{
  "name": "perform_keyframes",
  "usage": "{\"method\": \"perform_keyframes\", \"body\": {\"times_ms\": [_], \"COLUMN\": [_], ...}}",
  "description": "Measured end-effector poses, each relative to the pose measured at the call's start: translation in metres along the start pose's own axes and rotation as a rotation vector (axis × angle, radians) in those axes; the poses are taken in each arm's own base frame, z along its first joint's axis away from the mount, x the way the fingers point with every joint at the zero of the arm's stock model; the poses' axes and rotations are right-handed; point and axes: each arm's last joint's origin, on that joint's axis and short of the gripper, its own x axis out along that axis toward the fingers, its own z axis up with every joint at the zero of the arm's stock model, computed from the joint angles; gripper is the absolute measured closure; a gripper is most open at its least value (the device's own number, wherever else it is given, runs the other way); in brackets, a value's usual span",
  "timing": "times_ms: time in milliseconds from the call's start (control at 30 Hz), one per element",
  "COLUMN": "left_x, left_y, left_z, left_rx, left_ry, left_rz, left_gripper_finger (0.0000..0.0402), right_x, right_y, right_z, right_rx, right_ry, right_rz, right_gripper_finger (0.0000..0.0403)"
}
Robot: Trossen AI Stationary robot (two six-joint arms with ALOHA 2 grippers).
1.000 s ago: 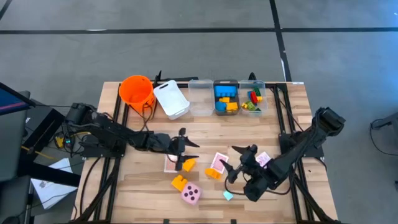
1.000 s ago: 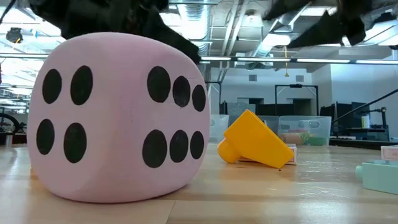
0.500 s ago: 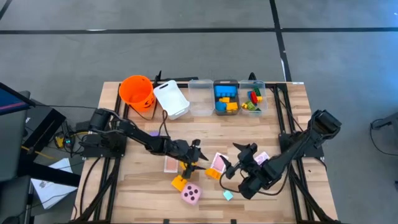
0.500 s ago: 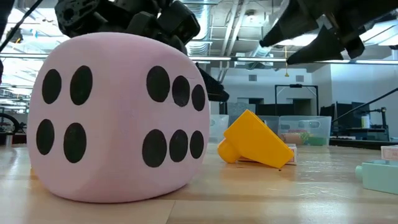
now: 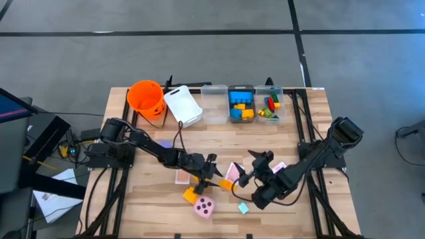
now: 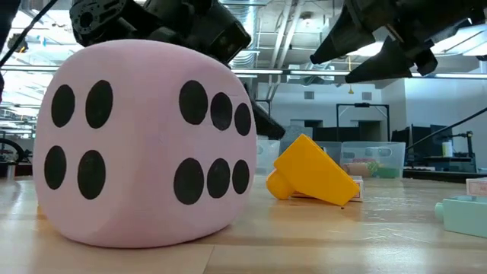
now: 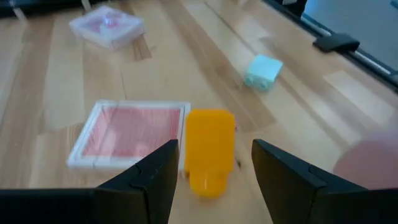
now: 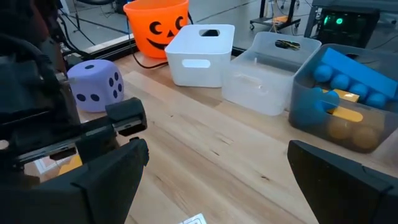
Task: Pick & Place Toys
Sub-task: Put the large yellow game piece into the black bin
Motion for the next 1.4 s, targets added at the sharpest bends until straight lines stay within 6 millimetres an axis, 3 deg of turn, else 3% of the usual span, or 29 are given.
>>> {"method": "perform_keyframes", "body": {"times_ms": [433,933,1200,1400], "left_x": [0.032,0.035,0.035,0.029], "left_y": [0.002,0.000,-0.004,-0.007], "left_z": [0.001,0.003,0.005,0.014], "left_rx": [0.047,0.009,0.015,0.024], "left_ry": [0.050,0.062,0.045,0.042], "left_rz": [-0.027,0.013,0.009,0.062], "left_gripper_finger": [0.0203,0.0207,0.0273,0.0273], "right_x": [0.002,0.001,0.001,0.002], "right_y": [0.002,0.005,0.005,0.005], "right_z": [0.001,0.002,0.002,0.003], "right_rx": [0.024,0.029,0.033,0.040], "right_ry": [-0.002,-0.004,-0.004,-0.005], "right_rz": [0.007,0.017,0.018,0.019], "right_gripper_finger": [0.0019,0.0019,0.0019,0.0019]}}
